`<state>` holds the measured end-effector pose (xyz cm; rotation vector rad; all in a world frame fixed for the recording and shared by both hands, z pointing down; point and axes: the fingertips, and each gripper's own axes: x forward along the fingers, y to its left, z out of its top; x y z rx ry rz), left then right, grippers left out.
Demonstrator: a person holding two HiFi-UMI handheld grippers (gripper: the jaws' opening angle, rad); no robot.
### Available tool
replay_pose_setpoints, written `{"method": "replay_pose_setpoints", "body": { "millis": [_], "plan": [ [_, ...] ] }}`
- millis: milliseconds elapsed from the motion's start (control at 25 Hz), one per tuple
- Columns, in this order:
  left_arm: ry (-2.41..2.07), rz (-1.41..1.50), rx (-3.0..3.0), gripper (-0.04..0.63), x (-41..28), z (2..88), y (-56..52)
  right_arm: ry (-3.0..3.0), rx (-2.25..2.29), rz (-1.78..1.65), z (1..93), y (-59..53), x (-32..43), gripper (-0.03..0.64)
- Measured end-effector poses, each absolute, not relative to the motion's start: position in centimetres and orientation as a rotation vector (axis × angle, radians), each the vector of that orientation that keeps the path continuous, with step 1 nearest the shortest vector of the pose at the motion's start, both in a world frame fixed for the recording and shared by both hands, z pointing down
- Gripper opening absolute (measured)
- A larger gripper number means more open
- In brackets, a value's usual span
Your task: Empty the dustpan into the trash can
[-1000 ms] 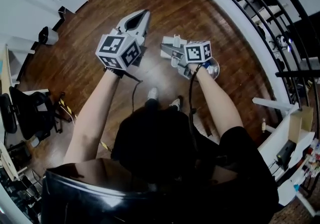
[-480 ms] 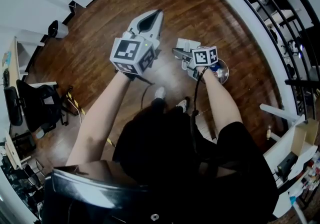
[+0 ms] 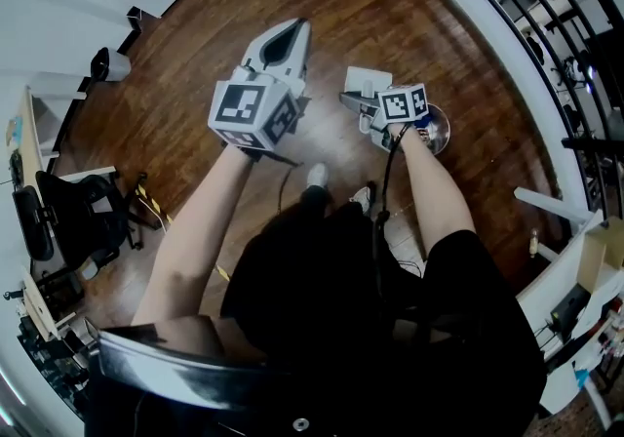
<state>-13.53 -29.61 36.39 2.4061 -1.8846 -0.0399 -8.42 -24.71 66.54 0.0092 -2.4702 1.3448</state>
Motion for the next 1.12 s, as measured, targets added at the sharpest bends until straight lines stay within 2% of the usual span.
{"method": "replay_pose_setpoints", "body": {
  "millis": [160, 360, 720, 840, 920, 1120],
  "plan": [
    [-1.863, -0.071, 2.417, 0.005, -13.2, 36.3, -29.8, -2.408, -0.013, 1.361, 67.0, -23.8, -7.7, 0.019],
    [-1.842, -0.113, 2.429, 0.005, -13.0, 36.0, -29.4, -2.293, -0.110, 1.365, 67.7, -21.2, -6.6, 0.169],
    [-1.829, -0.196, 2.436, 0.005, -13.1, 35.0, -28.5, -2.228, -0.024, 1.364, 68.1, -20.2, -4.7, 0.338],
    [-1.819, -0.225, 2.450, 0.005, -12.9, 34.4, -28.0, -2.196, 0.013, 1.327, 68.5, -20.0, -3.7, 0.347],
    [-1.810, -0.248, 2.462, 0.005, -12.9, 33.9, -27.5, -2.177, 0.034, 1.307, 68.6, -19.7, -3.2, 0.375],
    [-1.778, -0.319, 2.494, 0.005, -12.7, 32.3, -26.8, -2.173, 0.136, 1.246, 67.8, -20.1, -1.1, 0.377]
  ]
}}
